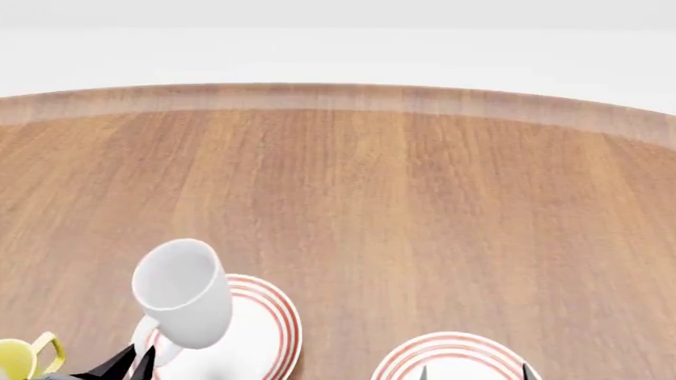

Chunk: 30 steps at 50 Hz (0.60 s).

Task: Put the white mug on the left plate.

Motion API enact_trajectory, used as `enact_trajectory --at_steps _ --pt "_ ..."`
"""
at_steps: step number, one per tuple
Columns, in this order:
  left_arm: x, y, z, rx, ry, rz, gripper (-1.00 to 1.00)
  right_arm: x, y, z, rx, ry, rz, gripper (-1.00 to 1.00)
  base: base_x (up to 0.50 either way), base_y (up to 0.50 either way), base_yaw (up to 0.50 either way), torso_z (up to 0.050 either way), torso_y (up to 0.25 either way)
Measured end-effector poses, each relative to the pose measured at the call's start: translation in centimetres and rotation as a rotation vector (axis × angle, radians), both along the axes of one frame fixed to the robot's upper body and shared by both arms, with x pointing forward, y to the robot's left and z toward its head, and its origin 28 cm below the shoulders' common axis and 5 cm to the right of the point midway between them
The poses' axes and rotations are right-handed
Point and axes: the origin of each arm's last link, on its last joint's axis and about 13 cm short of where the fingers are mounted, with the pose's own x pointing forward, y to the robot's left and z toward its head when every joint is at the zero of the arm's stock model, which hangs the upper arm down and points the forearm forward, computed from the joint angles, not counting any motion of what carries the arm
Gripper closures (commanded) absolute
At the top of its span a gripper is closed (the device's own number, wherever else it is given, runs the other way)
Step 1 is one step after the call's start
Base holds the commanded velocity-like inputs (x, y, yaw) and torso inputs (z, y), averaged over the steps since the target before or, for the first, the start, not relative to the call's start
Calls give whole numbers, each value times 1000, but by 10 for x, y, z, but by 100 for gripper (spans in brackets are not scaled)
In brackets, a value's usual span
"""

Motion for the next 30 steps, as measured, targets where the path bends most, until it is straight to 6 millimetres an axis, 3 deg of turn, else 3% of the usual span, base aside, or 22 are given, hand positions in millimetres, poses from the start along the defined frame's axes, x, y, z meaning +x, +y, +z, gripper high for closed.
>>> enact_trajectory --at_steps 30 --pt "6 -9 -5 42 49 21 100 -1 -2 0 2 -7 -5 -100 0 0 0 1 0"
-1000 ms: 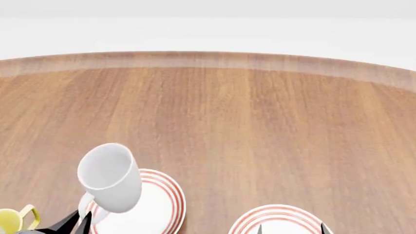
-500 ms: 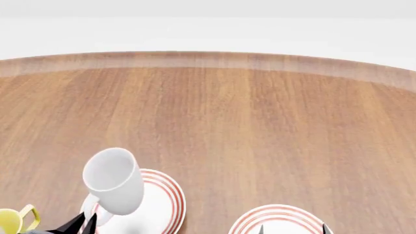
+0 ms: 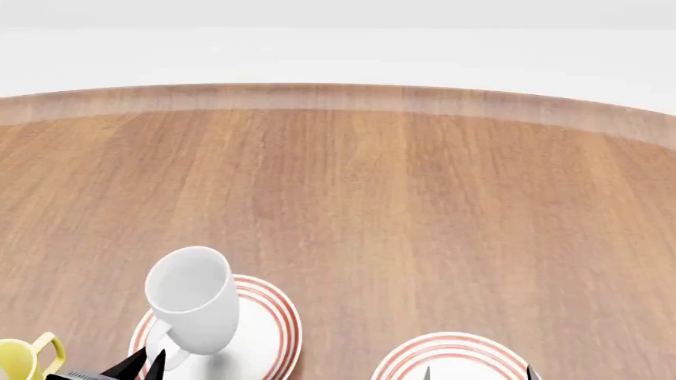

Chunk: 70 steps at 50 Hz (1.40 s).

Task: Put the white mug on the left plate.

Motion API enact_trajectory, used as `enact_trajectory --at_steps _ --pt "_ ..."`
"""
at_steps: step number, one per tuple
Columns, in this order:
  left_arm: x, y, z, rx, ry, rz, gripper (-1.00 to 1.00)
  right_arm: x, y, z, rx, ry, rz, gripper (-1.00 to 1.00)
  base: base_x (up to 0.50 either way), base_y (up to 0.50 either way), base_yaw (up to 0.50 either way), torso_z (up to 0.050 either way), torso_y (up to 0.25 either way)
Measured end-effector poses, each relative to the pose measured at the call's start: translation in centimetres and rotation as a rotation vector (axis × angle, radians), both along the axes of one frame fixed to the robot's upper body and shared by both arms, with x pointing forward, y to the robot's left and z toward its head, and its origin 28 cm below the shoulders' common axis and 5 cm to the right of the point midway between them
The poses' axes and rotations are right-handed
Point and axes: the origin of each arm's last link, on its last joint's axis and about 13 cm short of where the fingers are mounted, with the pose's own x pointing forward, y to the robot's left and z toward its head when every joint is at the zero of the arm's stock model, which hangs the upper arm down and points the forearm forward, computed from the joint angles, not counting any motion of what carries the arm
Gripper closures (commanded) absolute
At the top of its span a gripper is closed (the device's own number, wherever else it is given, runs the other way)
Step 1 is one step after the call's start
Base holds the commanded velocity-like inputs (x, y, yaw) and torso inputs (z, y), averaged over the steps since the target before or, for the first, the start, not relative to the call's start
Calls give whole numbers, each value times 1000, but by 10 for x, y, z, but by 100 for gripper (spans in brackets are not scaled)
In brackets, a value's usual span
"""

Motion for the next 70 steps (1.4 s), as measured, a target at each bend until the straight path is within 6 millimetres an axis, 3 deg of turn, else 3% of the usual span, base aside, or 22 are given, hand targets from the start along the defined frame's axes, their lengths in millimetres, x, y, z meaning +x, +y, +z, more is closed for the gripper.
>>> enact_trajectory --at_steps 19,20,43,53,70 --pt "2 -2 0 22 21 25 100 0 0 -1 1 0 -2 -100 0 0 0 0 1" --pt "2 -2 0 23 22 26 -100 0 0 -1 1 0 -2 -100 0 0 0 0 0" --pt "3 -3 6 5 -22 35 -100 0 0 3 2 -18 -5 -100 0 0 0 0 0" --pt "-11 -6 37 -8 -163 6 -100 -4 1 12 8 -81 -12 -100 0 0 0 0 0" --pt "-54 -11 95 -25 -369 -17 -100 -13 3 36 1 -209 -29 -100 0 0 0 0 0"
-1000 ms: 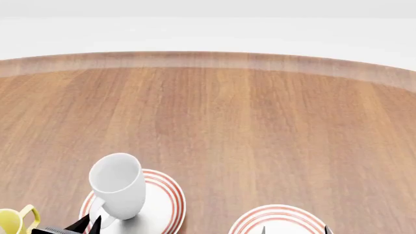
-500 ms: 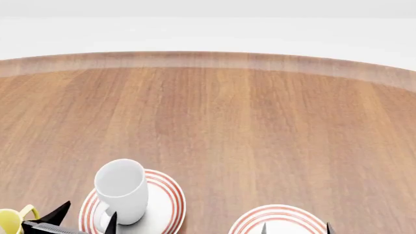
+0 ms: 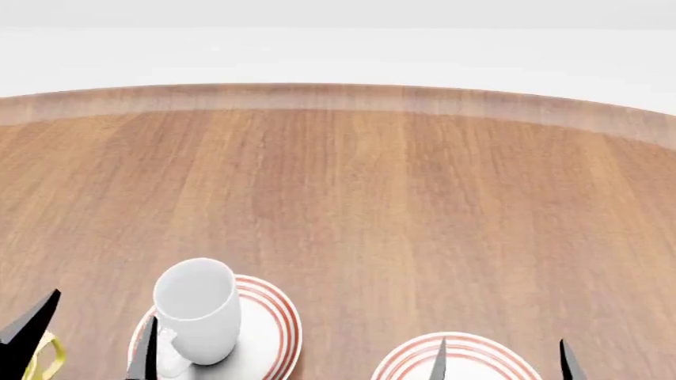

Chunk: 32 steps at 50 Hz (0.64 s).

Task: Put the white mug on the left plate.

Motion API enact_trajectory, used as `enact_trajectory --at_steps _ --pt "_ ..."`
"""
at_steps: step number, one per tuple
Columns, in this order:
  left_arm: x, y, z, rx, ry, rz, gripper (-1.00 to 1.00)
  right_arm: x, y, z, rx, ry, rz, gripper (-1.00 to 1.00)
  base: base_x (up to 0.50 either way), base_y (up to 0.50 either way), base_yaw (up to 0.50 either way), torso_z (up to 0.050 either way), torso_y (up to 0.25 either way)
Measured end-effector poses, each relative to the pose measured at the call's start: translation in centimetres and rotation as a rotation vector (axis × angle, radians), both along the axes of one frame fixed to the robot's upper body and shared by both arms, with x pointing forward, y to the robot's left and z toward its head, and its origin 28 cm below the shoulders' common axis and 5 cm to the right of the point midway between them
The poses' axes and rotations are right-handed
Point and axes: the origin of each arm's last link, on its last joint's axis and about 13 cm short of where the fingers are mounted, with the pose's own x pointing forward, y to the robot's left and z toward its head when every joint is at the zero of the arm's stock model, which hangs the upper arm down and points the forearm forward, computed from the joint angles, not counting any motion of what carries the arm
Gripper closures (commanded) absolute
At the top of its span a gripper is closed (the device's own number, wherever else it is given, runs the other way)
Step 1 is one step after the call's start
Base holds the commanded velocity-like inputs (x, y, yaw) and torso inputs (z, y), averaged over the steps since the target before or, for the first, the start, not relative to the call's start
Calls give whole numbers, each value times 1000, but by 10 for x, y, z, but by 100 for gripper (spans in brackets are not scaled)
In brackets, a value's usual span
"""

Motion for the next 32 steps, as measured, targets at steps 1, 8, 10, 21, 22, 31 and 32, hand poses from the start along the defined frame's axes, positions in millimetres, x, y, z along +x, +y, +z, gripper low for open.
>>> enact_trajectory --at_steps 1,8,10,21,22,31,32 --pt "-2 0 2 -1 -10 -1 -100 -1 0 1 -2 -6 -1 -100 0 0 0 0 0" --pt "-19 -2 17 -4 -69 -9 -100 -9 2 8 -17 -42 -5 -100 0 0 0 0 0" --pt "-24 -3 20 -4 -85 -12 -100 -11 2 9 -20 -51 -6 -100 0 0 0 0 0" --pt "-45 -5 35 -2 -154 -24 -100 -25 4 13 -38 -86 -11 -100 0 0 0 0 0" --pt "-47 -5 35 -1 -159 -24 -100 -26 4 13 -39 -88 -12 -100 0 0 0 0 0" --pt "-54 -6 39 2 -184 -27 -100 -31 4 13 -41 -100 -17 -100 0 0 0 0 0" --pt "-55 -6 39 2 -186 -28 -100 -32 4 13 -41 -101 -17 -100 0 0 0 0 0"
